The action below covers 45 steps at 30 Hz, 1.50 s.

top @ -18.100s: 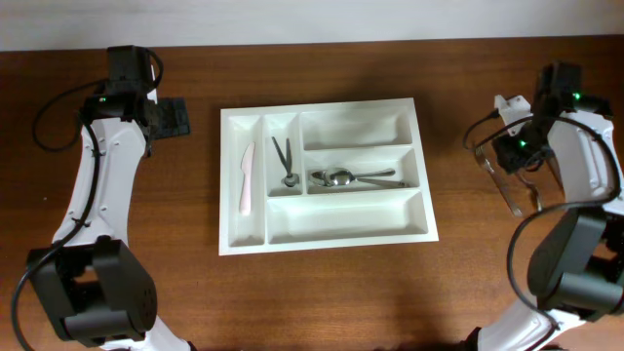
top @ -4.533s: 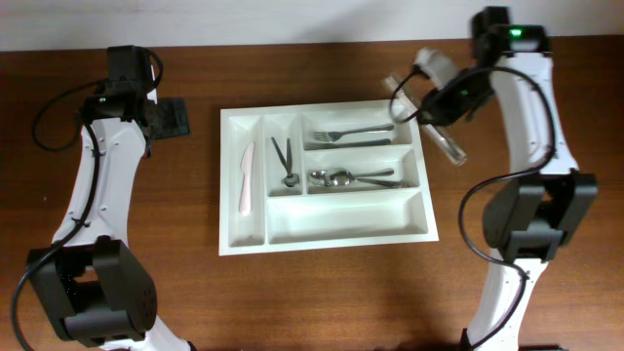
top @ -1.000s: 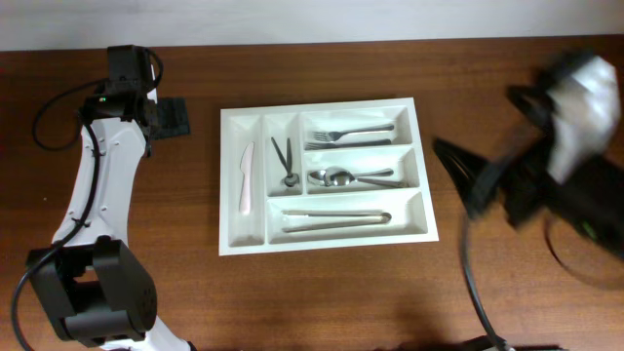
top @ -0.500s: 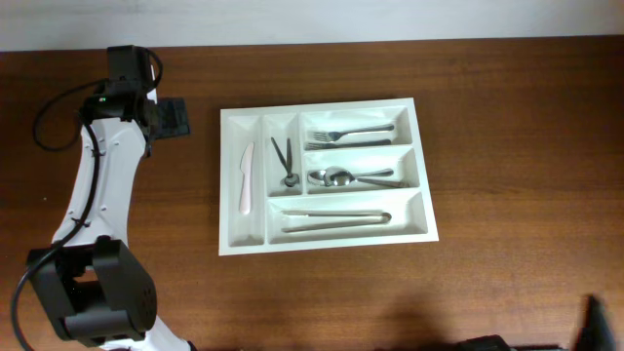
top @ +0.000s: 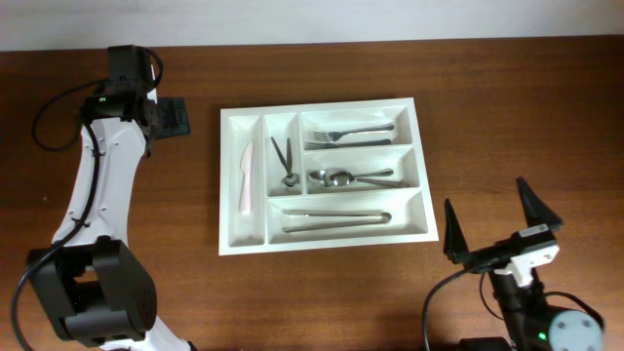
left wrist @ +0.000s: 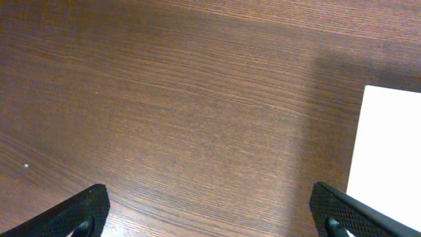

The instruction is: Pack container

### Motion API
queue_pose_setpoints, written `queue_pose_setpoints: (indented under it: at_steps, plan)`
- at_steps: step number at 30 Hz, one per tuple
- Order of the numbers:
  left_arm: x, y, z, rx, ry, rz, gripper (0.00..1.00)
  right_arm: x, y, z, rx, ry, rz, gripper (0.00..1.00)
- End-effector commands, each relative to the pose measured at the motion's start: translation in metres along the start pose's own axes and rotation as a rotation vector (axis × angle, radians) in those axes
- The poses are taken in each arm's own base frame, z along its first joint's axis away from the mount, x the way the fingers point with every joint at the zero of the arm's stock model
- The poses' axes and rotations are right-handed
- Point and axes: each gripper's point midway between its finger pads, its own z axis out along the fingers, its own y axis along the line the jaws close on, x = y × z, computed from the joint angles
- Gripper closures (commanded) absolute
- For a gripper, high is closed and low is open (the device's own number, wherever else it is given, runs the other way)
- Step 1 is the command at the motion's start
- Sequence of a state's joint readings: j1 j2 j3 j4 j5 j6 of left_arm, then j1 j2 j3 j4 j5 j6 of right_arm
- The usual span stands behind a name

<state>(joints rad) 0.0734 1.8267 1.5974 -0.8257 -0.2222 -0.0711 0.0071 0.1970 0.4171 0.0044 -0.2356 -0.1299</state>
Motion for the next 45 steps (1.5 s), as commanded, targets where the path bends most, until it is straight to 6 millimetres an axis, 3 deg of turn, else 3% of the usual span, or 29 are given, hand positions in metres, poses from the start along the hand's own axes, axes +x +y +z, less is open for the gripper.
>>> queue_pose_setpoints:
  at_steps: [1, 4, 15, 22, 29, 45]
  plan:
    - [-0.004, 0.001, -0.002, -0.009, -0.012, 0.014, 0.01, 0.028, -0.015, -0.005, 0.115, -0.019, 0.054, 0.01]
    - [-0.004, 0.001, -0.002, -0.009, -0.012, 0.014, 0.01, 0.048, -0.025, -0.011, 0.189, -0.012, 0.118, 0.02]
    - [-0.004, 0.001, -0.002, -0.009, -0.012, 0.014, 0.01, 0.111, -0.016, -0.013, 0.187, 0.074, 0.206, 0.01]
    - [-0.004, 0.001, -0.002, -0.009, -0.012, 0.014, 0.01, 0.141, -0.012, -0.015, 0.186, 0.15, 0.216, 0.01]
    - [-0.004, 0.001, -0.002, -0.009, -0.012, 0.015, 0.01, 0.15, -0.012, -0.017, 0.192, 0.187, 0.214, 0.02]
    - [-0.004, 0.001, -0.002, -0.009, -0.012, 0.014, 0.01, 0.15, -0.012, -0.017, 0.191, 0.188, 0.214, 0.01]
